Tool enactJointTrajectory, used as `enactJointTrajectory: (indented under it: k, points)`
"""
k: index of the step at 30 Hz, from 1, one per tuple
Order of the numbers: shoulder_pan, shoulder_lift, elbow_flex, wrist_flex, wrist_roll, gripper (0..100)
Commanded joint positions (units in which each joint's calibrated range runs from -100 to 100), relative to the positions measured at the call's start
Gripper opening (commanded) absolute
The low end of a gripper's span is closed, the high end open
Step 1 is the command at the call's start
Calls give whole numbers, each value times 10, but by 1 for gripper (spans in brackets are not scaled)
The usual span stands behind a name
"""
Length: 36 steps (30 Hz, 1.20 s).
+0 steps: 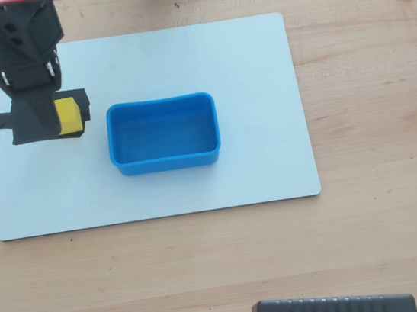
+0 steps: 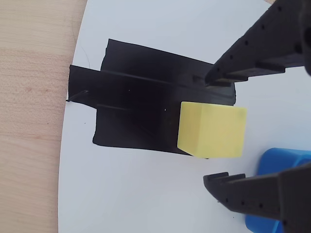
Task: Pick up yellow cube and drop it in the blue rectangular bin
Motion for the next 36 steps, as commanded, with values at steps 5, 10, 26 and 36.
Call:
enactJointTrajectory:
  k: [5, 10, 26, 36]
  points:
    - [-20, 13, 4, -17, -10, 32]
    - [-21, 31, 6, -27, -13, 31]
    - [-23, 38, 7, -24, -25, 13]
    - [-30, -18, 3, 52, -67, 13]
